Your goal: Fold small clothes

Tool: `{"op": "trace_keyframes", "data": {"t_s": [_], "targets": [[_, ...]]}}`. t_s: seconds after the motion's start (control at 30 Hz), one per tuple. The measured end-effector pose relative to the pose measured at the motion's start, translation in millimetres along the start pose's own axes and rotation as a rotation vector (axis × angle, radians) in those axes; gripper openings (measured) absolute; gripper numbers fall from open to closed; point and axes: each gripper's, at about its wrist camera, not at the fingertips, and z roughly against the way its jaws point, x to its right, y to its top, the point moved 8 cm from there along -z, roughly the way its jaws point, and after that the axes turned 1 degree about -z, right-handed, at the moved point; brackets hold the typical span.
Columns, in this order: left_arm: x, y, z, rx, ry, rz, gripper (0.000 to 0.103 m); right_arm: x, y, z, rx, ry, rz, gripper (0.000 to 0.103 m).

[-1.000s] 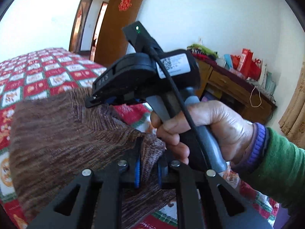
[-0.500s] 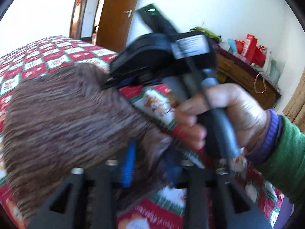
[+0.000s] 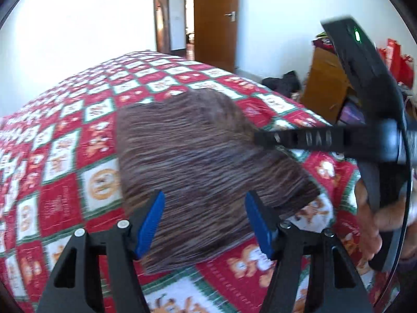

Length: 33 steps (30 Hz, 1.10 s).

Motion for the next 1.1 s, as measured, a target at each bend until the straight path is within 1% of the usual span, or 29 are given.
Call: {"op": "trace_keyframes", "data": {"t_s": [0.1, 0.2, 0.27, 0.37, 0.47, 0.53, 0.57, 0.6, 0.63, 0.7, 0.77, 0.83, 0.87, 0.93, 1.0, 1.07, 1.1], "targets": [[-10, -3, -1, -0.018, 0.032, 0.01, 0.067, 5, -17, -15, -0.071, 0.007, -0.014, 0.009], [-16, -4, -5, -0.034, 0.048, 0.03, 0.072, 7, -25, -15, -0.087, 0.01, -0.006, 0.008], [-19, -5, -7, -0.04, 0.057, 0.039, 0.074, 11, -30, -13, -0.112, 0.003, -0.004, 0.006], [-24, -6, -10, -0.05, 0.08, 0.043, 0.079, 14, -35, -9, -0.121, 0.009, -0.005, 0.004], [-31, -8, -13, -0.061, 0.106, 0.046, 0.082, 20, -38, -2, -0.127, 0.022, -0.038, 0.004], [-39, -9, -15, -0.061, 0.108, 0.056, 0.084, 20, -39, 4, -0.135, 0.013, -0.053, 0.004], [-43, -8, -15, -0.059, 0.104, 0.065, 0.086, 19, -38, 8, -0.138, 0.003, -0.047, 0.004], [-48, -7, -16, -0.052, 0.094, 0.084, 0.088, 17, -36, 12, -0.131, -0.006, -0.035, 0.004], [-53, -5, -17, -0.045, 0.084, 0.104, 0.09, 13, -31, 18, -0.104, -0.02, -0.01, 0.005], [-64, 0, -22, -0.034, 0.054, 0.168, 0.091, 7, -19, 23, -0.056, -0.04, 0.016, 0.005], [-78, 6, -33, -0.051, 0.015, 0.265, 0.091, 1, 1, 19, -0.007, -0.069, 0.028, 0.007], [-86, 11, -44, -0.073, -0.006, 0.323, 0.091, -5, 18, 8, 0.01, -0.068, 0.031, 0.007], [-90, 15, -50, -0.073, -0.005, 0.344, 0.091, -10, 27, -4, 0.009, -0.053, 0.039, 0.007], [-97, 20, -58, -0.066, 0.02, 0.361, 0.091, -17, 38, -20, 0.009, -0.06, 0.066, 0.007], [-103, 25, -69, -0.063, 0.051, 0.376, 0.091, -17, 42, -43, -0.012, -0.107, 0.111, 0.007], [-102, 28, -82, -0.081, 0.06, 0.375, 0.091, -3, 41, -59, -0.036, -0.163, 0.089, 0.006], [-102, 29, -87, -0.088, 0.061, 0.373, 0.091, 1, 42, -61, -0.029, -0.158, 0.074, 0.005]]}}
